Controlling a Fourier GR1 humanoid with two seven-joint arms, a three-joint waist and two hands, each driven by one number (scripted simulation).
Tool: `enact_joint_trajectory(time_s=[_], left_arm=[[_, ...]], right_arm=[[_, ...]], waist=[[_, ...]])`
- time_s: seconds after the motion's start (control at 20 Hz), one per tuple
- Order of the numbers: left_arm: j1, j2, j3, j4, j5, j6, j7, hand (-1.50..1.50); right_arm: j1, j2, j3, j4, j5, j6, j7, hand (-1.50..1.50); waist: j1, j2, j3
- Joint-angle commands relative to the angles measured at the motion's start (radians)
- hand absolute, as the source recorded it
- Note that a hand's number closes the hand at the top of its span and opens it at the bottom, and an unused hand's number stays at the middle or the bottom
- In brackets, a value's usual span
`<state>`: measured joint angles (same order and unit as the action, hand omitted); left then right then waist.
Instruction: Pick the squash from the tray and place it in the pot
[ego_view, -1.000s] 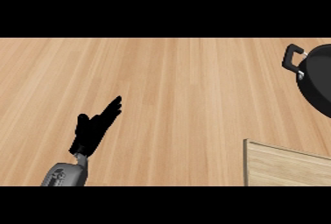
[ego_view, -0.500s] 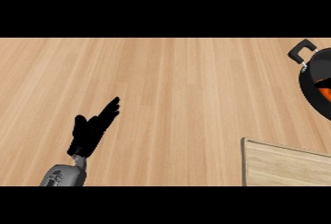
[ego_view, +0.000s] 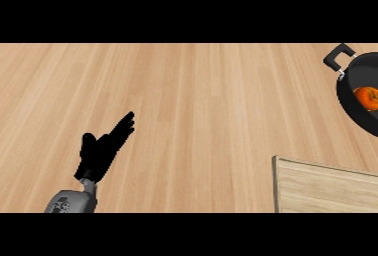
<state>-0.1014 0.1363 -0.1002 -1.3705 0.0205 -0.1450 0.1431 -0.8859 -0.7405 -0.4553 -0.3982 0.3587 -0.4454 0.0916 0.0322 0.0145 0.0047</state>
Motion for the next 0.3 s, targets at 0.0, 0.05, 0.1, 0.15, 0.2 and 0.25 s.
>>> enact_joint_trajectory(time_s=[0.0, 0.05, 0.1, 0.15, 0.2, 0.25], left_arm=[[0.008, 0.027, 0.033, 0.009, 0.012, -0.010, -0.012, 0.00], [0.009, -0.006, -0.003, -0.020, -0.012, 0.019, 0.029, 0.00], [0.067, -0.002, -0.006, 0.000, -0.014, 0.002, -0.046, 0.00], [0.055, 0.043, 0.026, -0.049, 0.003, -0.013, -0.003, 0.00], [0.054, 0.032, 0.029, -0.059, 0.022, -0.020, 0.005, 0.00], [0.065, -0.009, -0.002, -0.015, -0.019, 0.015, -0.036, 0.00]], right_arm=[[0.056, -0.055, -0.114, -0.017, -0.092, -0.063, -0.113, -1.50], [0.051, -0.046, -0.138, -0.022, -0.118, -0.071, -0.142, -1.50], [0.084, -0.080, -0.168, 0.000, -0.140, -0.043, -0.191, -1.50], [0.124, -0.090, -0.185, -0.032, -0.167, -0.008, -0.225, -1.50], [0.136, -0.074, -0.217, -0.019, -0.198, -0.019, -0.273, -1.50], [0.164, -0.073, -0.229, -0.036, -0.220, 0.006, -0.291, -1.50]], waist=[[-0.020, -0.006, -0.002], [-0.017, -0.007, -0.001], [-0.011, -0.004, -0.001], [-0.024, -0.012, -0.002], [-0.018, -0.009, -0.002], [-0.028, -0.011, -0.003]])
